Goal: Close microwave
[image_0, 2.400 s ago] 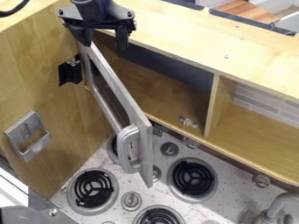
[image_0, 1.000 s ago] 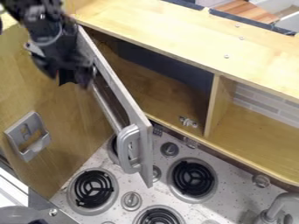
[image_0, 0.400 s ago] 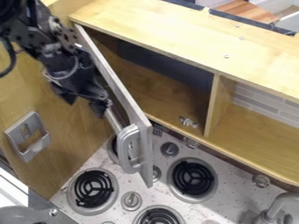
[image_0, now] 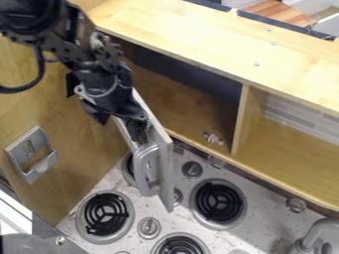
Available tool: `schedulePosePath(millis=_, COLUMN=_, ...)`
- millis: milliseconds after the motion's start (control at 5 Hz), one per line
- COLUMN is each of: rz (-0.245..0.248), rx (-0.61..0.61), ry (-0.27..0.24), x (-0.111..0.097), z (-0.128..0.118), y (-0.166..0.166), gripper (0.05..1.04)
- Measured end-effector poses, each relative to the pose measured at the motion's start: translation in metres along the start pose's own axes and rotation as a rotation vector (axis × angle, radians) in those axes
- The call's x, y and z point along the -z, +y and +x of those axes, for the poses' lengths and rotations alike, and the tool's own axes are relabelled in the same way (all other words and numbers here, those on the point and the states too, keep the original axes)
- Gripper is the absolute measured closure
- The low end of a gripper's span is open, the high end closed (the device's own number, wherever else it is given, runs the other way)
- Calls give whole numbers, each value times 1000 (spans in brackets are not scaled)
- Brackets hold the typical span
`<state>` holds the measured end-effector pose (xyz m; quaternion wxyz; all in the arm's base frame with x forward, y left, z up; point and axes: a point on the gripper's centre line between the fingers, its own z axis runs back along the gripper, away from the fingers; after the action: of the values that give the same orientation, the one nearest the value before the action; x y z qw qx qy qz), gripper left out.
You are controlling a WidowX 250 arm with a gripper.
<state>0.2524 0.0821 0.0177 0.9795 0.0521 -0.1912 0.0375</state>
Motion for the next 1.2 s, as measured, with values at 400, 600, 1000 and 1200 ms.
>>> schedulePosePath(millis=400, rz=-11, rx=-61, ry=8, x=27, z=33, y=-15, gripper=85)
schedulePosePath(millis=600, rz=-25, rx=-98, ry=12, x=32, z=52, y=-26, gripper=85)
schedulePosePath(millis=1000, rz=-57, rx=-158, ry=-25, x=29, z=92, y=-40, gripper=85)
schedulePosePath(millis=1200, rz=-64, rx=-201, ry=-17, x=30, z=103, y=-41, gripper=85)
